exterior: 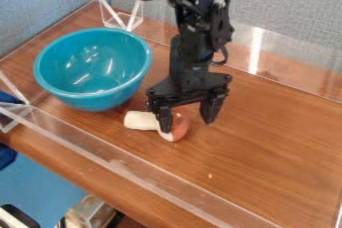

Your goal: Put the mushroom in the blue bowl

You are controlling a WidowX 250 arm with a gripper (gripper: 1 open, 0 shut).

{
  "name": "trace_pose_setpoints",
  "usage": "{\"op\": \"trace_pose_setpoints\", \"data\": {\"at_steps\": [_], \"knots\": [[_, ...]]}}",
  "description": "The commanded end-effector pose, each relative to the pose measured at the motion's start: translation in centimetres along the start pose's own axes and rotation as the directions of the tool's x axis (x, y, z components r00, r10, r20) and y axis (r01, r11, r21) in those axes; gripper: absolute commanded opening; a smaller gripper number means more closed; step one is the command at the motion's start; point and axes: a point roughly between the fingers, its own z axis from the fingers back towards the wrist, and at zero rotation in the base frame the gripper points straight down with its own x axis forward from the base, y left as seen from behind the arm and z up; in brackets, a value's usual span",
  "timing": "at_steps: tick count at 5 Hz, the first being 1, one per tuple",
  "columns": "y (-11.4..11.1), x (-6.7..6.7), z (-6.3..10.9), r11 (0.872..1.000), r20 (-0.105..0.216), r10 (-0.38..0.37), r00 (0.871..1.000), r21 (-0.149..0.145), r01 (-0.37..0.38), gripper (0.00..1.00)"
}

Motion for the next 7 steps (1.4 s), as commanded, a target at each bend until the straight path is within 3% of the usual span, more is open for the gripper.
{"op": "trace_pose_setpoints", "data": {"at_steps": [1,3,5,6,7], "knots": [[0.3,0.7,-0.5,0.999,0.020,0.046,0.999,-0.007,-0.046,1.00],[0.4,0.4,-0.5,1.000,0.020,-0.003,1.000,0.004,0.003,1.00],[1.2,1.0,-1.2,0.999,0.018,0.025,1.000,0.022,-0.025,1.00],[1.5,1.3,-1.3,0.999,0.017,0.033,0.999,0.026,-0.033,0.00],[2.1,2.0,-0.6,0.998,0.019,0.049,0.999,0.030,-0.049,0.00]]}}
